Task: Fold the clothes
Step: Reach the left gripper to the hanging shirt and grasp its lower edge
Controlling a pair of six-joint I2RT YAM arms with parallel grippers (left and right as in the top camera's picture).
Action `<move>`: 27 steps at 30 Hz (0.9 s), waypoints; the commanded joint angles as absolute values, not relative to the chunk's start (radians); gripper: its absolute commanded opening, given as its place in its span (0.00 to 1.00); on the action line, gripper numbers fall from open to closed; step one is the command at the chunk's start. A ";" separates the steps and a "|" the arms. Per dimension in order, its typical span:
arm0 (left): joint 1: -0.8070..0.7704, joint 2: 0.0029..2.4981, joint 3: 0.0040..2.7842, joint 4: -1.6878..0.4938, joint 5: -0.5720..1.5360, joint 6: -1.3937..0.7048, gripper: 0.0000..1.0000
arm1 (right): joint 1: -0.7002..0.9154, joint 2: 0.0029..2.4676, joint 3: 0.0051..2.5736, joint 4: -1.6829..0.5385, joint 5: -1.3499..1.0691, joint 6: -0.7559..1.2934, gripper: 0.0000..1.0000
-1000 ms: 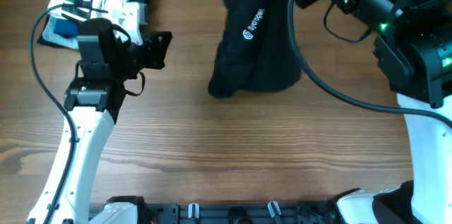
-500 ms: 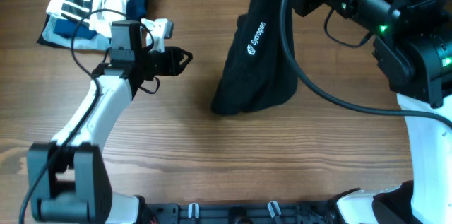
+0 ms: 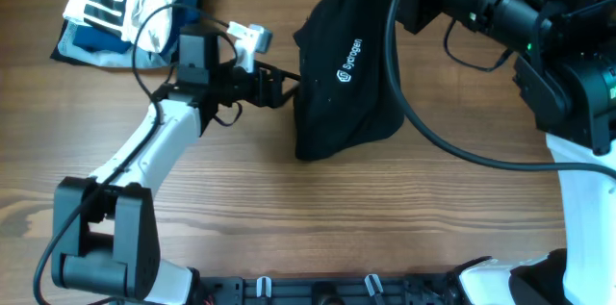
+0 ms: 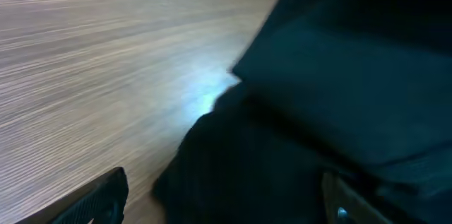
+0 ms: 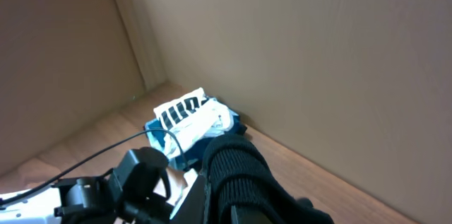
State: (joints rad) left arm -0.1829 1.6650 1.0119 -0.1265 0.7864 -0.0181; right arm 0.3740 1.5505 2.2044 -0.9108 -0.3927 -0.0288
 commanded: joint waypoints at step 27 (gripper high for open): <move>-0.284 1.937 1.015 -0.043 1.159 0.181 0.93 | 0.372 1.492 2.222 -0.909 -0.395 -0.053 0.05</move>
